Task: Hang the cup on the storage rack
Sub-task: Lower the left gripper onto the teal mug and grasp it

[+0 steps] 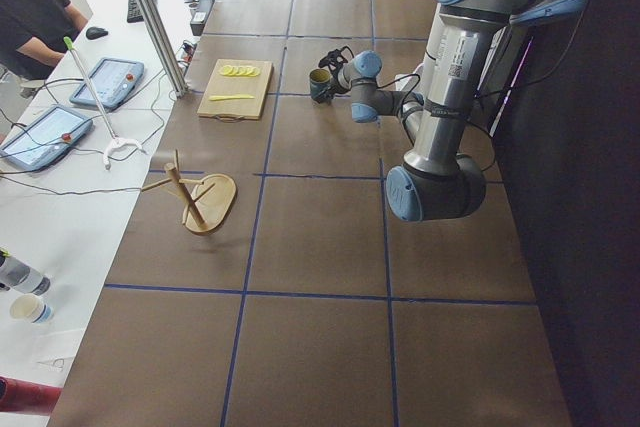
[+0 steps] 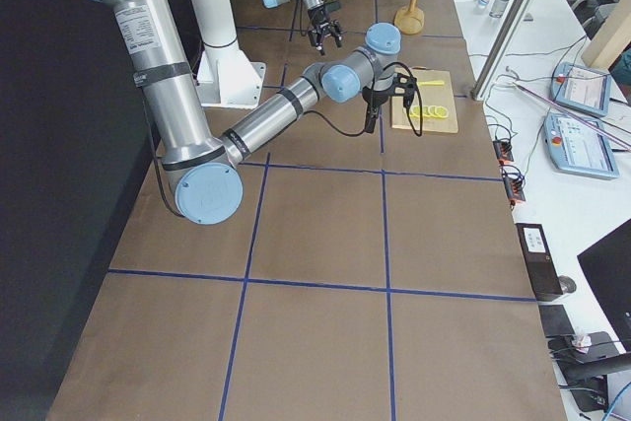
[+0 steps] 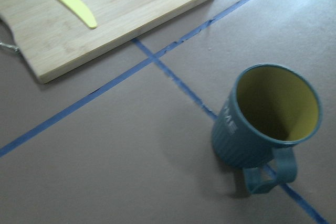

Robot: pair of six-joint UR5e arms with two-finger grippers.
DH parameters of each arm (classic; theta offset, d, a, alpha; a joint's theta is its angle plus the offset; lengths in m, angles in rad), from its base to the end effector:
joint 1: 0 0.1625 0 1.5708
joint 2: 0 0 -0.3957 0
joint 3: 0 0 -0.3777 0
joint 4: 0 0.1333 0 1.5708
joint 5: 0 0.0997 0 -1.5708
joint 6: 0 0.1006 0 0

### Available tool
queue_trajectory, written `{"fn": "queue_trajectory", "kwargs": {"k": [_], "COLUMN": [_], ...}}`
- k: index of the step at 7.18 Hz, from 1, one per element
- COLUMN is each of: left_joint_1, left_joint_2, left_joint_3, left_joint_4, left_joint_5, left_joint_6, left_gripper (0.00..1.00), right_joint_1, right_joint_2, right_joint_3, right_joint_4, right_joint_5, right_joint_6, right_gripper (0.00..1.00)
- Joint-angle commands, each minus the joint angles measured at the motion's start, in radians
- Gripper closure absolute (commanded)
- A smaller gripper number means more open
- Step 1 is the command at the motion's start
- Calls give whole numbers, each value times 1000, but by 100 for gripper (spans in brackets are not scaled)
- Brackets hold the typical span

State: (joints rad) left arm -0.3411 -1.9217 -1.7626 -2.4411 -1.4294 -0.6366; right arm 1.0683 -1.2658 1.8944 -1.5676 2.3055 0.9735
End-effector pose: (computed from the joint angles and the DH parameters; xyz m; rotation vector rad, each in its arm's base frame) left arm 0.4911 -0.3308 0.2562 0.9407 1.0716 0.3903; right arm -0.2066 -0.5127 0.3192 -0.0315 -0.9300 0.2046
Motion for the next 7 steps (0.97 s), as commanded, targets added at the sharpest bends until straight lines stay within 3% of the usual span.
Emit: {"fn": "queue_trajectory", "kwargs": {"k": [1, 3, 5, 7], "left_joint_1": [77, 100, 114, 120], "left_joint_2": [-42, -104, -108, -112], "left_joint_3": [119, 279, 302, 330], "left_joint_4": [-207, -411, -421, -423], "left_joint_5": [174, 226, 239, 276], "left_joint_6": [-3, -6, -3, -3], "left_gripper": [1, 1, 1, 9], "right_joint_1": [7, 5, 4, 4], "right_joint_2": [0, 0, 0, 0], "right_joint_3": [-6, -6, -6, -6], "right_joint_4": [0, 1, 1, 3], "right_joint_5": [-1, -1, -4, -4], "right_joint_6": [-13, -13, -13, -13], "right_gripper": [1, 1, 1, 1]}}
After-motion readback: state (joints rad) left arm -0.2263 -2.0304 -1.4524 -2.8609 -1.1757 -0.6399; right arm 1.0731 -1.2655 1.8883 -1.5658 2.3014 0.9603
